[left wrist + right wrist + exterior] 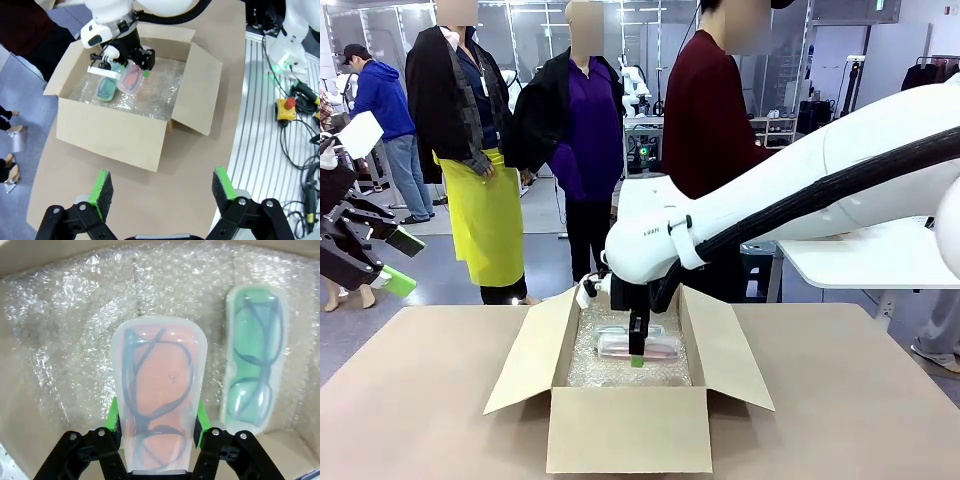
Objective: Pack the glasses set securely to prepare it for shipping.
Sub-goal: Put the Glasses case from the right side of the table into the Package Box.
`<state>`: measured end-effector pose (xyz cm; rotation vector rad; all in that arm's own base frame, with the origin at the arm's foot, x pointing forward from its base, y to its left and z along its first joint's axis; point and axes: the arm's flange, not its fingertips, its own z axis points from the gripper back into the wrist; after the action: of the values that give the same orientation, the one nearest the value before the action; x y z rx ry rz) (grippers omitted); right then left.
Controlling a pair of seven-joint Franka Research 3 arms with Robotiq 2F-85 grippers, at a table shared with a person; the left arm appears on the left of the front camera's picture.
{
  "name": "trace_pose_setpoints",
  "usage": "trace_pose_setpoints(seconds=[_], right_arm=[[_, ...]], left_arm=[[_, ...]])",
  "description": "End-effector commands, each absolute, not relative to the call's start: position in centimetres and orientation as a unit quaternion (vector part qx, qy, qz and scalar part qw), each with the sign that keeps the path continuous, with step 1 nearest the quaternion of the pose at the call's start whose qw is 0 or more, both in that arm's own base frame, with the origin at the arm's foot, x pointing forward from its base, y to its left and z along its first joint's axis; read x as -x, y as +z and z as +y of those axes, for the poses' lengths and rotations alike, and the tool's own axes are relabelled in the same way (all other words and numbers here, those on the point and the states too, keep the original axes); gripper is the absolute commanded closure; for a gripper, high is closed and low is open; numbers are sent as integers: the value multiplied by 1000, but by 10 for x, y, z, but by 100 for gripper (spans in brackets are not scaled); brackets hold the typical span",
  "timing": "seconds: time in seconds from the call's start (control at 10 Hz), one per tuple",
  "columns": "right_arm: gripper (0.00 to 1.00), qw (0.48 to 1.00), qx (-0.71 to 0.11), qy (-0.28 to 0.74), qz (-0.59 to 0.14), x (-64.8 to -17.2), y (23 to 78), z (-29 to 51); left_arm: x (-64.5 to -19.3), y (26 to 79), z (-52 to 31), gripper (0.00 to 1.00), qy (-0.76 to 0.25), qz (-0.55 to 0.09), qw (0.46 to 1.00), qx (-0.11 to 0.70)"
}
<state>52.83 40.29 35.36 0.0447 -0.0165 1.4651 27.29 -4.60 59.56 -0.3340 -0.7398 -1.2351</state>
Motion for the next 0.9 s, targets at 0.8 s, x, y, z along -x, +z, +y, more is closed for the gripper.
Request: trace_pose_setpoints(seconds=[0.8], right_arm=[[0,724,-3,689,18,-528,334,417]], left_arm=[[-272,597,-44,0,-571,-336,732,156]])
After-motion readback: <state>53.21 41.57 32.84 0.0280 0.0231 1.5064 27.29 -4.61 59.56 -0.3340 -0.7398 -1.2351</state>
